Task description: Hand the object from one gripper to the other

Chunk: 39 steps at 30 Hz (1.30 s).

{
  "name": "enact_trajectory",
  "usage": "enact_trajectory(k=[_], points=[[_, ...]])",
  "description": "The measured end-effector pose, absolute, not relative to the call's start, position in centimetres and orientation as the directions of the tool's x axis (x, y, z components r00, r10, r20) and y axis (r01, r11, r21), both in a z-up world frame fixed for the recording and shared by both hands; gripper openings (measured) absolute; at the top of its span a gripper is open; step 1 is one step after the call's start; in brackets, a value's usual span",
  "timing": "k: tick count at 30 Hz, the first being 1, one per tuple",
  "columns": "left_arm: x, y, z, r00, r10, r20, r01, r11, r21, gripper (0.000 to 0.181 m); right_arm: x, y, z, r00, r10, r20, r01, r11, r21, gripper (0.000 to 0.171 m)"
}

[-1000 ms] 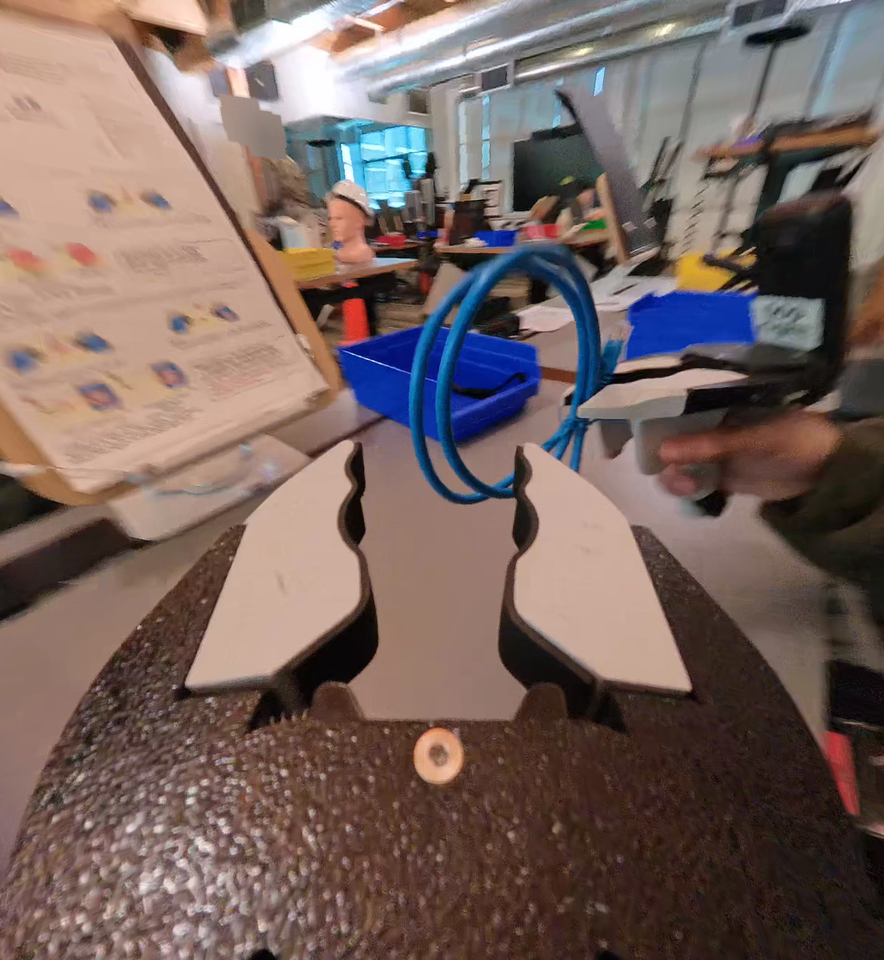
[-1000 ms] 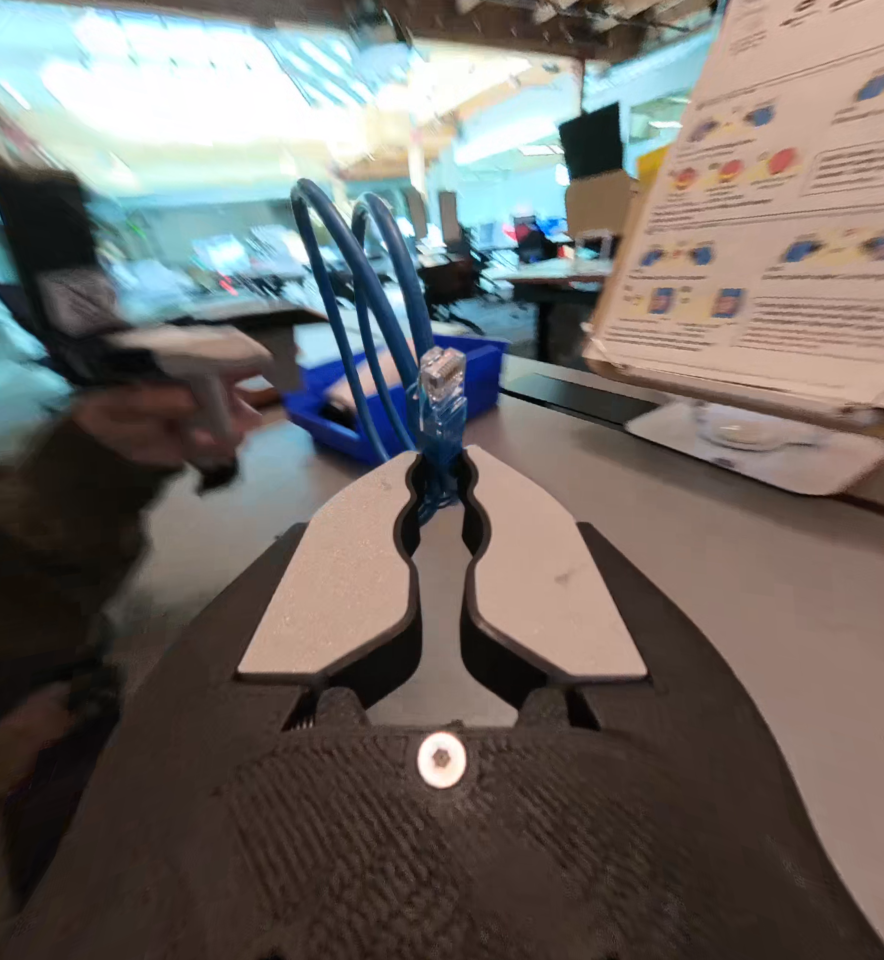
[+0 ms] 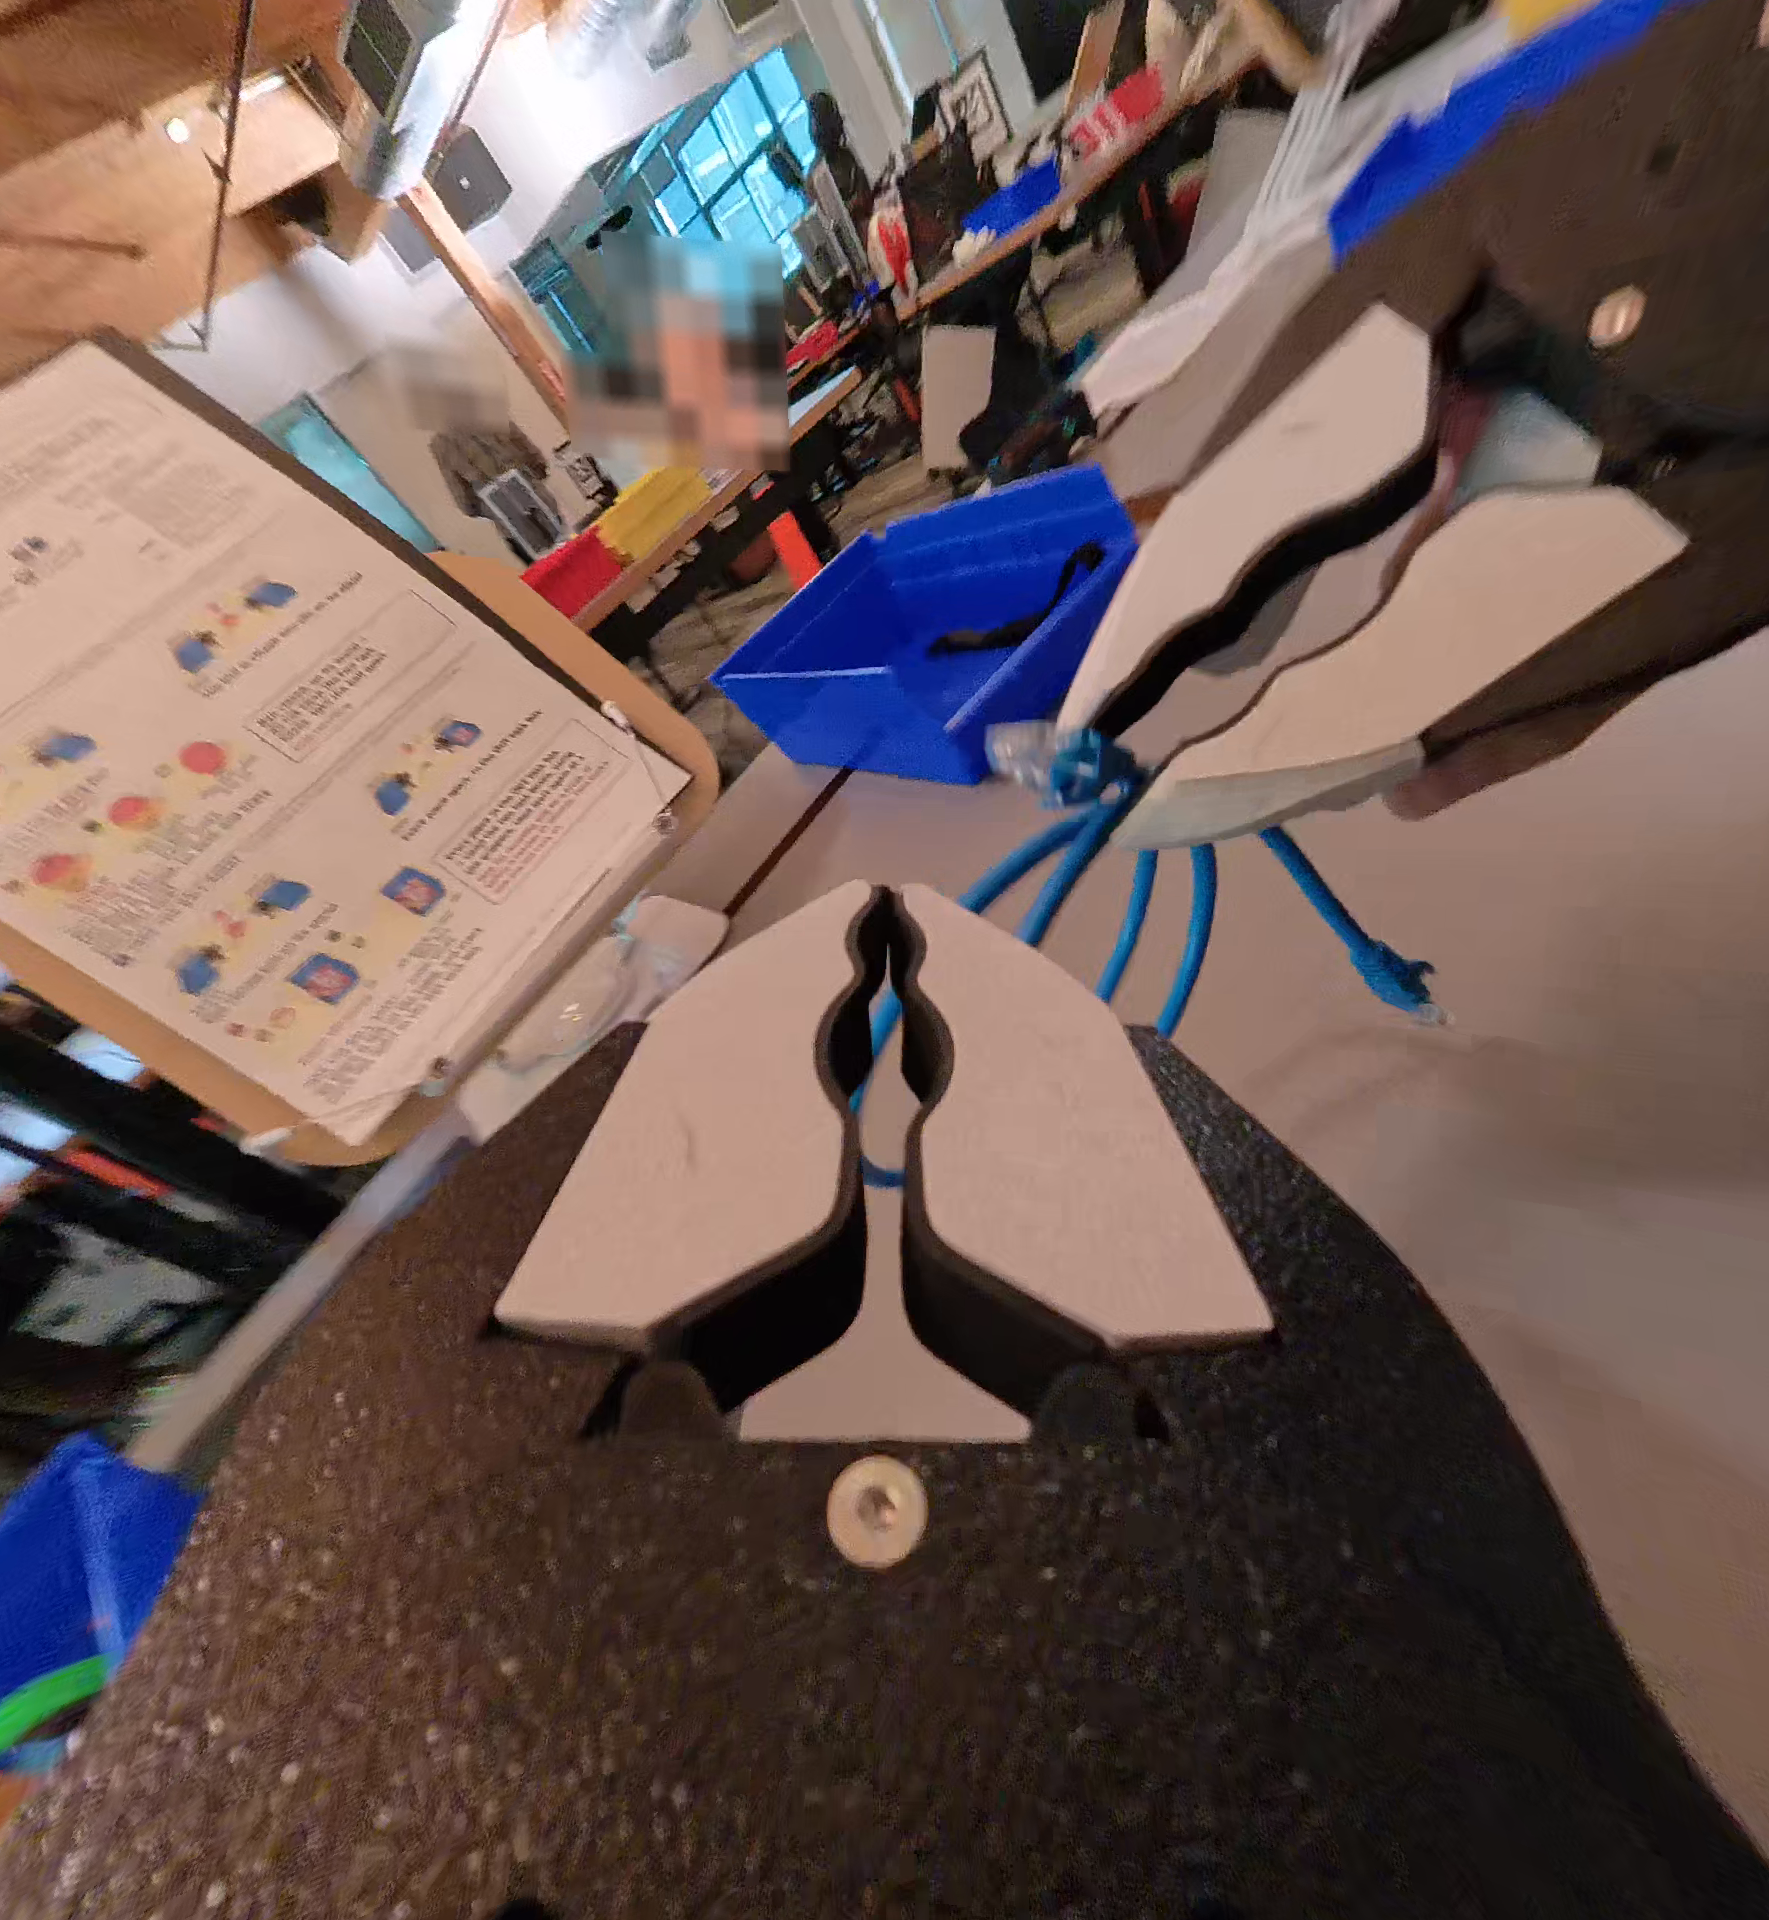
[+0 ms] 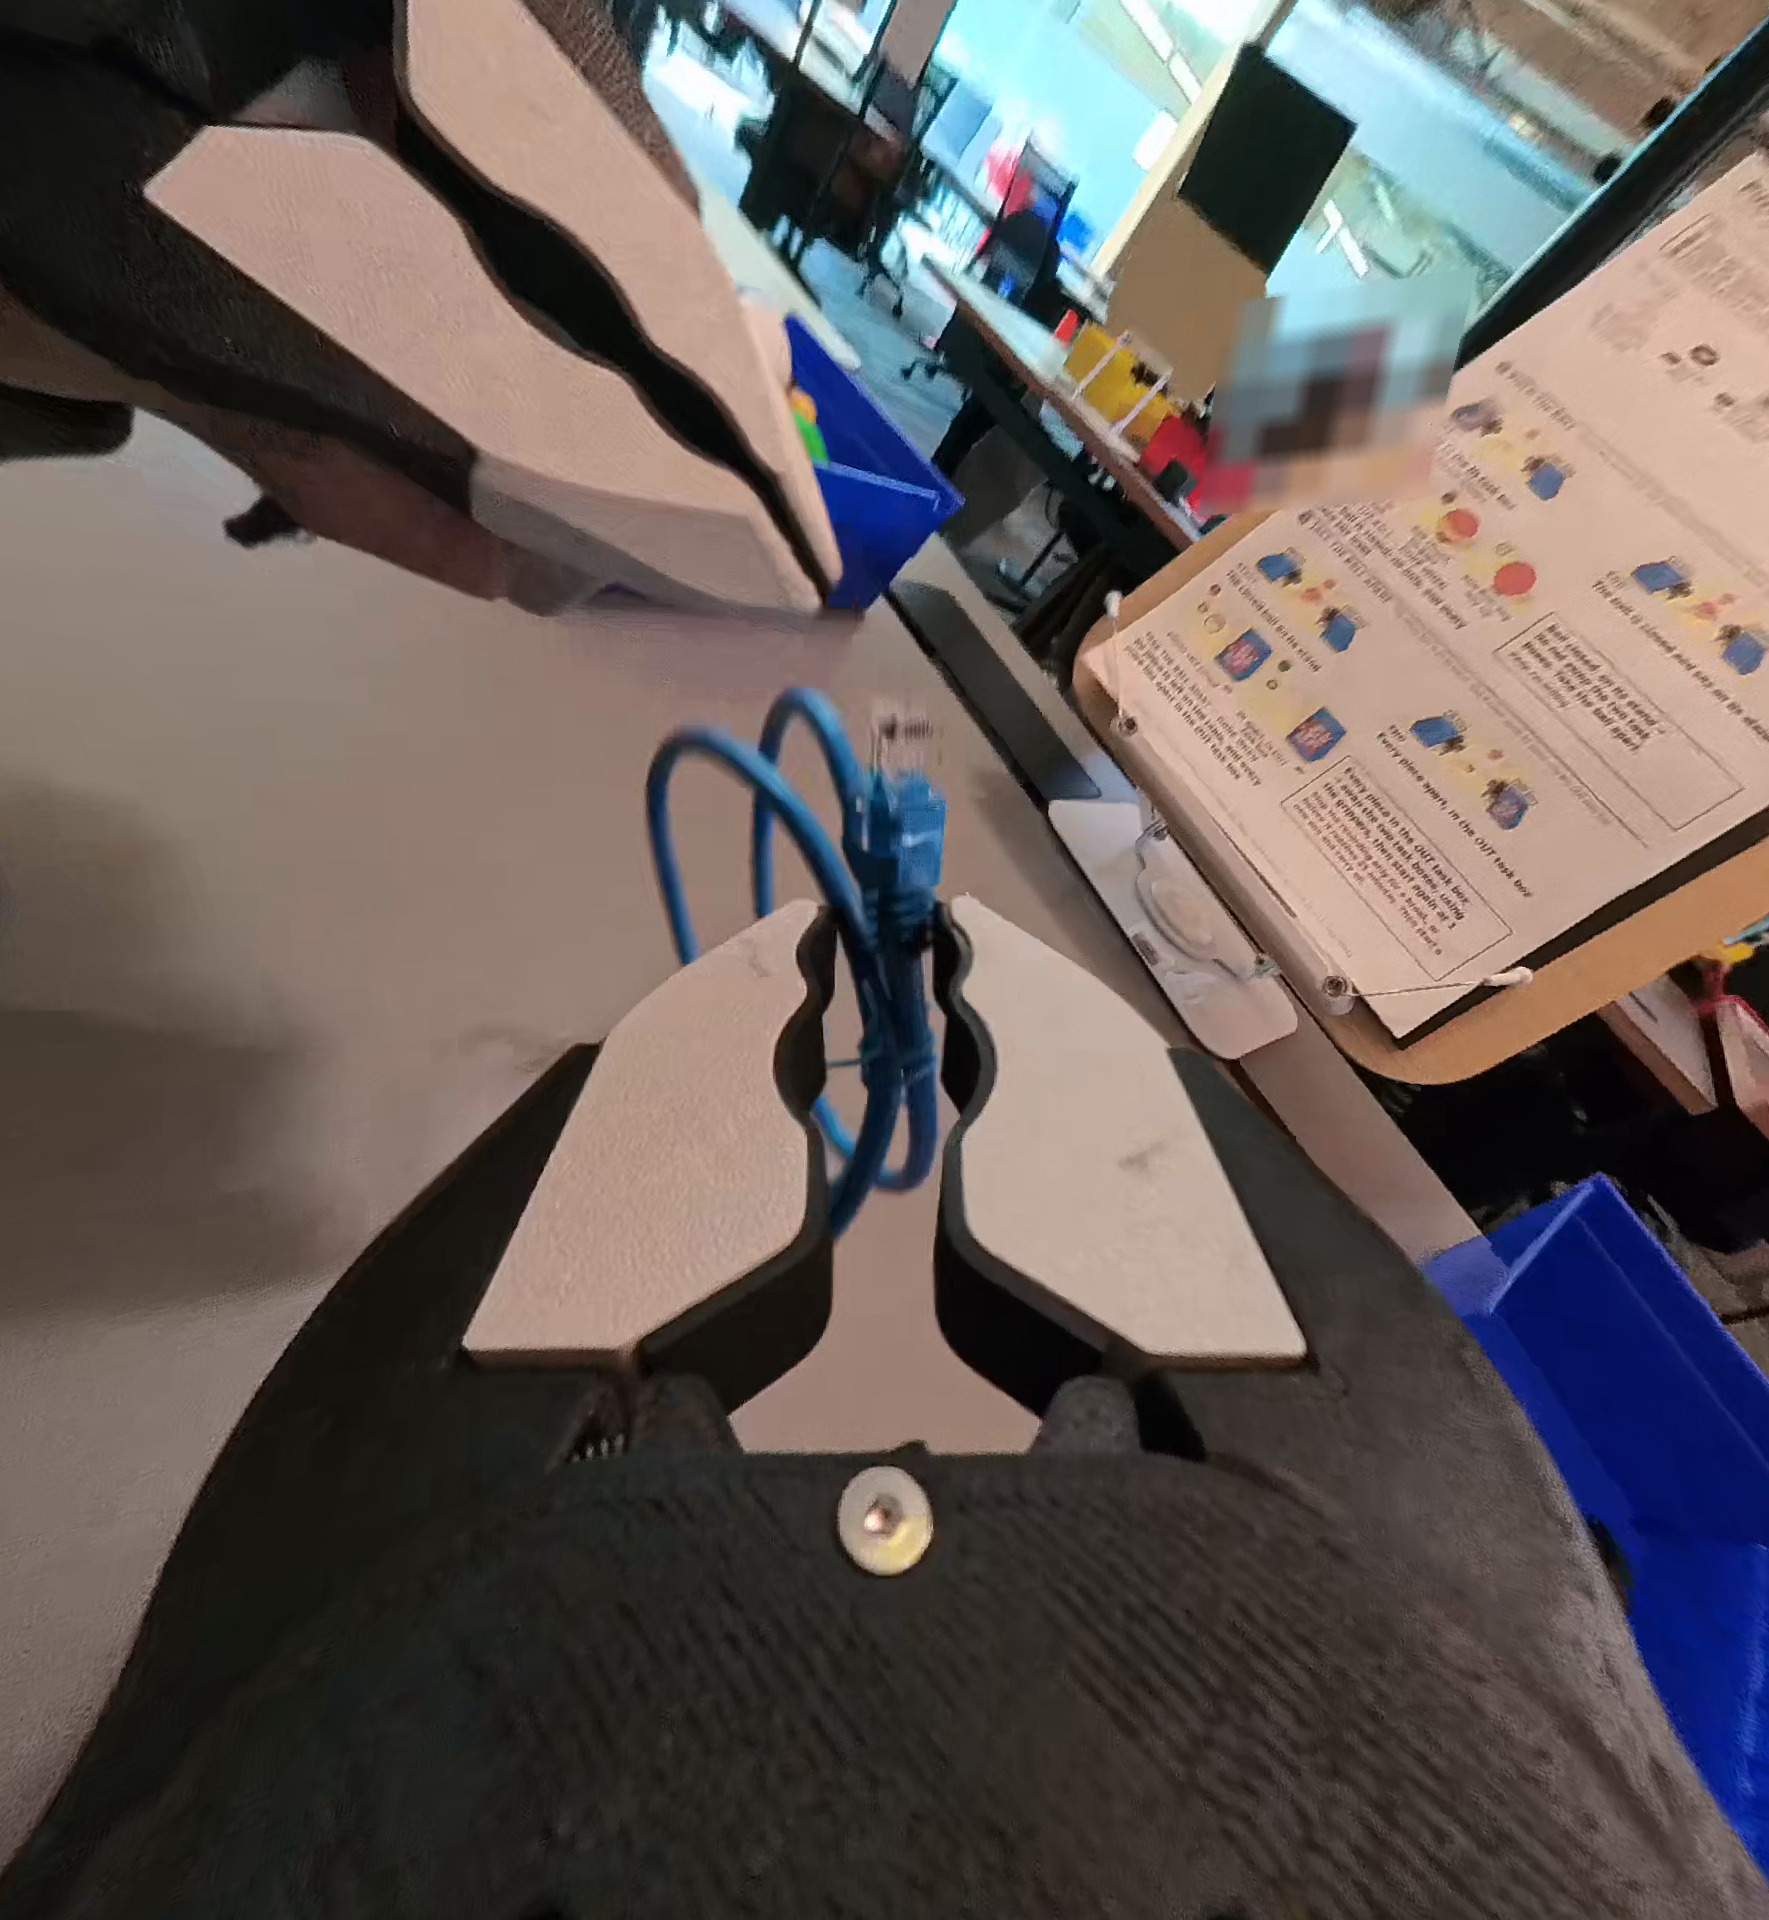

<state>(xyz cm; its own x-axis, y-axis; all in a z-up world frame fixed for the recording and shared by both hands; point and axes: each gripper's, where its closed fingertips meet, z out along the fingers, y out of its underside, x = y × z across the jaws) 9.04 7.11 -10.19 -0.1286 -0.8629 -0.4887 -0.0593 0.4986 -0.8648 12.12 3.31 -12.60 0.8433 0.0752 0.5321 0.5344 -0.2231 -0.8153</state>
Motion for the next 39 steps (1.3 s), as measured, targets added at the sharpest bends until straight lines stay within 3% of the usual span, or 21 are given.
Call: enact_trajectory(k=[1, 6, 11, 13, 14, 18, 22, 25, 26, 28, 30, 32, 34, 39], points=[[8.8, 7.2, -9.6, -0.134, -0.887, -0.443, -0.034, 0.451, -0.892, 0.000, 12.3, 3.2, -12.3, 0.864, 0.072, 0.499, 0.502, -0.205, -0.840, 0.013], [8.8, 6.8, -10.4, -0.228, -0.888, -0.398, -0.015, 0.412, -0.911, 0.000, 11.6, 3.6, -13.1, 0.892, 0.145, 0.428, 0.450, -0.207, -0.869, 0.011], [8.6, 5.0, -12.8, -0.384, -0.858, -0.342, -0.097, 0.406, -0.909, 0.052, 11.0, 3.4, -12.0, 0.862, 0.148, 0.485, 0.504, -0.139, -0.852, 0.010], [8.8, 5.6, -13.9, -0.382, -0.860, -0.339, -0.152, 0.420, -0.895, 0.057, 10.4, 3.0, -11.3, 0.839, 0.173, 0.515, 0.532, -0.067, -0.844, 0.010], [8.8, 5.7, -14.7, -0.399, -0.855, -0.331, -0.181, 0.428, -0.886, 0.057, 10.2, 2.8, -11.1, 0.836, 0.182, 0.517, 0.533, -0.048, -0.845, 0.010], [9.1, 5.4, -15.3, -0.433, -0.853, -0.291, -0.182, 0.399, -0.899, 0.008, 10.8, 2.5, -10.2, 0.864, 0.158, 0.478, 0.487, -0.023, -0.873, 0.010], [9.9, 6.6, -14.7, -0.333, -0.860, -0.386, -0.151, 0.453, -0.879, 0.005, 12.1, 2.4, -10.6, 0.893, 0.117, 0.434, 0.443, -0.066, -0.894, 0.030], [10.4, 8.4, -12.7, -0.139, -0.829, -0.542, -0.070, 0.554, -0.829, 0.005, 13.7, 2.3, -10.2, 0.978, 0.078, 0.193, 0.200, -0.098, -0.975, 0.064], [10.4, 8.9, -12.0, -0.067, -0.794, -0.604, -0.046, 0.607, -0.793, 0.005, 14.0, 2.3, -10.5, 0.995, 0.090, 0.048, 0.059, -0.118, -0.991, 0.077], [10.2, 9.1, -11.0, 0.049, -0.671, -0.739, -0.003, 0.740, -0.672, 0.005, 14.1, 2.3, -11.0, 0.947, 0.154, -0.283, -0.263, -0.139, -0.955, 0.087], [10.1, 8.8, -10.5, 0.128, -0.539, -0.832, 0.020, 0.840, -0.541, 0.005, 14.3, 2.3, -10.8, 0.775, 0.245, -0.582, -0.568, -0.133, -0.812, 0.083], [10.1, 8.3, -10.6, 0.173, -0.447, -0.878, 0.028, 0.893, -0.449, 0.005, 14.8, 2.3, -10.4, 0.572, 0.334, -0.749, -0.755, -0.142, -0.640, 0.070], [10.2, 7.9, -10.8, 0.191, -0.379, -0.906, 0.032, 0.925, -0.380, 0.005, 15.3, 2.6, -11.2, 0.484, 0.339, -0.807, -0.815, -0.160, -0.557, 0.064], [10.5, 6.5, -12.3, 0.149, -0.268, -0.952, 0.056, 0.963, -0.262, 0.005, 14.6, 3.6, -12.3, 0.386, 0.349, -0.854, -0.861, -0.196, -0.469, 0.054]])
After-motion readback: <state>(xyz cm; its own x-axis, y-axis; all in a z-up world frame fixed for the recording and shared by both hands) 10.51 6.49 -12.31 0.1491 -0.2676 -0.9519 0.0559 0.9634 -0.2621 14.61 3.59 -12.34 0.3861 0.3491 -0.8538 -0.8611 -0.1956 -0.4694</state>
